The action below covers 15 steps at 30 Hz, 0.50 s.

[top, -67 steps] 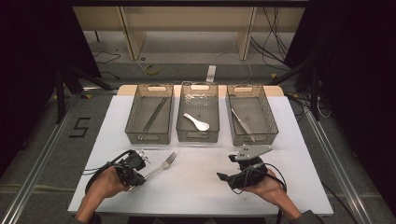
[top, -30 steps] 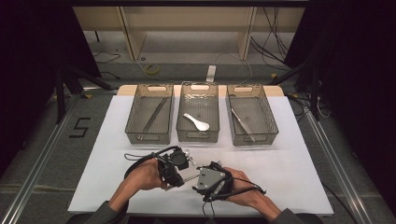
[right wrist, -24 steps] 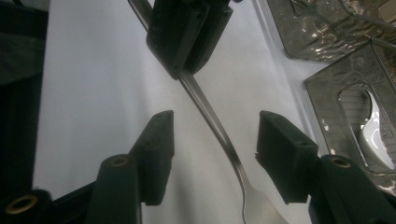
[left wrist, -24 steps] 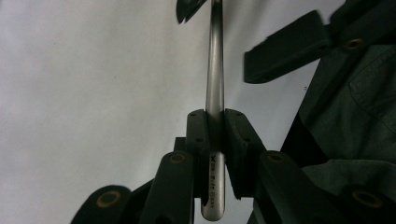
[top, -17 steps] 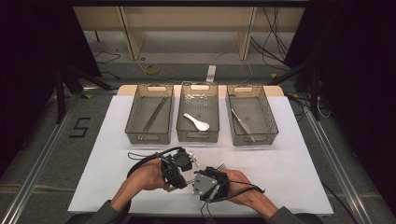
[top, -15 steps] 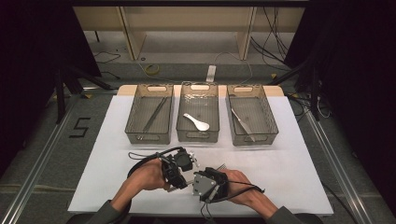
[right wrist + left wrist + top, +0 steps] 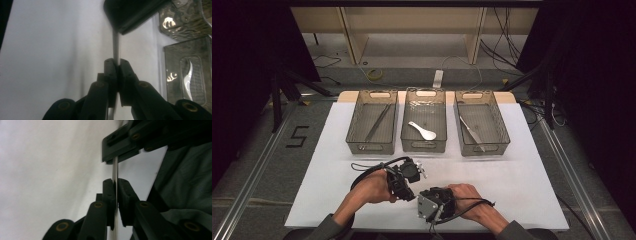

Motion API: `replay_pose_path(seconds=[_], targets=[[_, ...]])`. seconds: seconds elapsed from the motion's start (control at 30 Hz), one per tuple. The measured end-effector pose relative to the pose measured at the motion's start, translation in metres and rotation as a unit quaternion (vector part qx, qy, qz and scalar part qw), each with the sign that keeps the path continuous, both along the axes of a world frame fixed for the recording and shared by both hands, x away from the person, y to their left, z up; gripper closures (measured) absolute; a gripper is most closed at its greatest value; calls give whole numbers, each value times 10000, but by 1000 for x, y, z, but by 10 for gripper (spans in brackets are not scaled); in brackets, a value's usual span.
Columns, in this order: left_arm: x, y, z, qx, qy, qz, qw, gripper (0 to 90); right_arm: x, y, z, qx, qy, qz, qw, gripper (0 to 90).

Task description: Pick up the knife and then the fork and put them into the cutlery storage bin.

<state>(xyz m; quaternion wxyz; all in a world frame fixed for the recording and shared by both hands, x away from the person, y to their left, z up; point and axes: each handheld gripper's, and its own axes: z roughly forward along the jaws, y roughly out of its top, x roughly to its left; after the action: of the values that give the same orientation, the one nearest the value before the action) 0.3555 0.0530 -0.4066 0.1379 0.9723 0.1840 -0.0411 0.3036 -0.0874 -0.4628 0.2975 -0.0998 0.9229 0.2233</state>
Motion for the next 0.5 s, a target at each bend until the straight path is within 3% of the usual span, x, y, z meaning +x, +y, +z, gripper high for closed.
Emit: replay_pose_path(seconds=[0.1, 0.23, 0.37, 0.5], targets=[[1, 1, -1, -41, 91, -22, 9999, 831, 0, -1, 2, -45, -12, 110, 9999, 876], [3, 3, -1, -128, 38, 85, 9999, 769, 1, -4, 1, -69, 16, 86, 9999, 883], [5, 13, 4, -308, -195, 274, 9990, 619, 4, -8, 0, -33, 105, -46, 9999, 883], [6, 26, 10, -489, -488, 577, 9959, 490, 12, -15, 0, 58, 175, -278, 9994, 883]])
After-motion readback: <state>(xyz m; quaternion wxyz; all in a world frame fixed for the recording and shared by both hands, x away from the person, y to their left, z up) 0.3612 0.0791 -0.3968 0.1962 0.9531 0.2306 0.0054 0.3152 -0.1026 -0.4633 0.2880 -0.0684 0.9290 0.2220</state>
